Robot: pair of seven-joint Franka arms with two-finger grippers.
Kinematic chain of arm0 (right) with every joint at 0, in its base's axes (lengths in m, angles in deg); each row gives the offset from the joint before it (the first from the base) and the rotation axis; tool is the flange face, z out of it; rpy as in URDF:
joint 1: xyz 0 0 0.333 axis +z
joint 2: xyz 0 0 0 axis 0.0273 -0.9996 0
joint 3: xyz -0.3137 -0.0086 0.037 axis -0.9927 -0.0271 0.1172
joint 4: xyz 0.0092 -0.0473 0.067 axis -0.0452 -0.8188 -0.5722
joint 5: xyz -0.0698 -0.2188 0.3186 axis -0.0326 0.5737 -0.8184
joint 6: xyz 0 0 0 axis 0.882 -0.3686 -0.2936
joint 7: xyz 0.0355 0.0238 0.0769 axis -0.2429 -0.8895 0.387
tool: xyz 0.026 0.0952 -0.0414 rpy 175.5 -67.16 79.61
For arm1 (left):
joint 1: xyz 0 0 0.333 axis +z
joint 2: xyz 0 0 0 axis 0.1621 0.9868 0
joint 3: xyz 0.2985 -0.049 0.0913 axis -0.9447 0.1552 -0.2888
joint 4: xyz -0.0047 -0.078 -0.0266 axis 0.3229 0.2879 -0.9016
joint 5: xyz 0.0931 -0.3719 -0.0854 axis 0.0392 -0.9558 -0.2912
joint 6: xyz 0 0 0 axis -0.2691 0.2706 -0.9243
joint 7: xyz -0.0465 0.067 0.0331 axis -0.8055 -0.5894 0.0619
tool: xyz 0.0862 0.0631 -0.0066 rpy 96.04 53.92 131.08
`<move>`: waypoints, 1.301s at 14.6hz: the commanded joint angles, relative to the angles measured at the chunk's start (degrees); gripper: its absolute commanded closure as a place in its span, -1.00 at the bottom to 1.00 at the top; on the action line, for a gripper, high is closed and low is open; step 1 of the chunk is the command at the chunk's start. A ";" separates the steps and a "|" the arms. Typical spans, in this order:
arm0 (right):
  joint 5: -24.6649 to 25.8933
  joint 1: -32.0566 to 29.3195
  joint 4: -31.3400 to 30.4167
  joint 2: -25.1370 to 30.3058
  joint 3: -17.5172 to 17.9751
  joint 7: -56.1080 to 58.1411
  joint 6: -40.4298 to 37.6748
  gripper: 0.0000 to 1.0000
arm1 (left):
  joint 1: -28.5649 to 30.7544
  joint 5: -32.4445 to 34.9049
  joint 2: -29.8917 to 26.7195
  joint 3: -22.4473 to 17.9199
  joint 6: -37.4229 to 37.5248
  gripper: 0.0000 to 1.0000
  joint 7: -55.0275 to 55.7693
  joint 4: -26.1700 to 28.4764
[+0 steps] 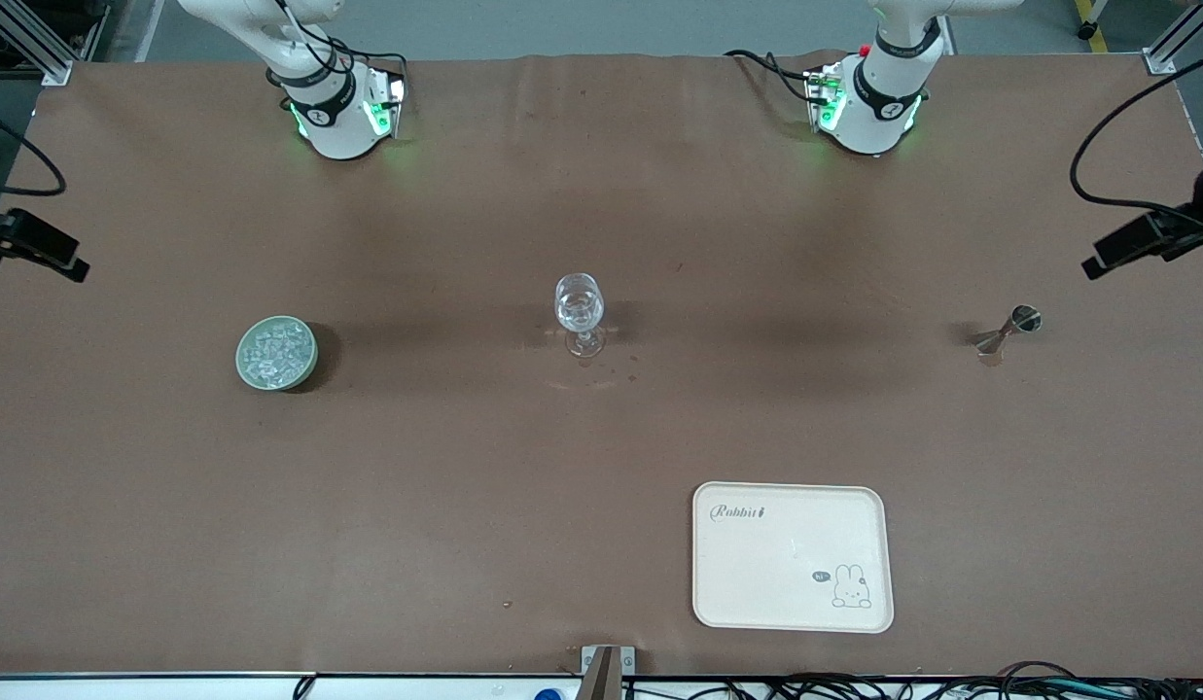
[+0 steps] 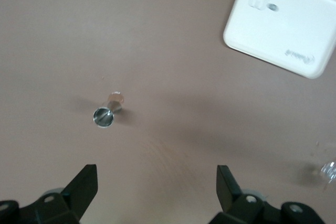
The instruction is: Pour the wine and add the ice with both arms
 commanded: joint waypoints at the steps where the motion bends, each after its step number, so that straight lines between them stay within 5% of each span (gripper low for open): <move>1: -0.14 0.64 -6.39 0.52 0.08 0.69 3.65 -1.00 | -0.14 -3.47 3.39 -4.87 0.58 -1.00 4.67 -0.55; 5: -0.05 1.08 -17.46 0.52 0.08 0.69 12.96 -1.00 | -0.05 -5.31 10.76 -12.17 0.14 -1.00 13.11 -1.59; 12: 0.04 1.61 -37.76 0.08 0.17 0.78 37.46 -0.84 | 0.30 -26.65 25.00 -28.77 0.40 -1.00 13.65 -1.78; 19: 0.04 1.88 -40.60 -8.44 0.17 0.78 45.14 -0.47 | 2.93 -39.22 36.79 -34.42 8.31 -1.00 12.77 -0.64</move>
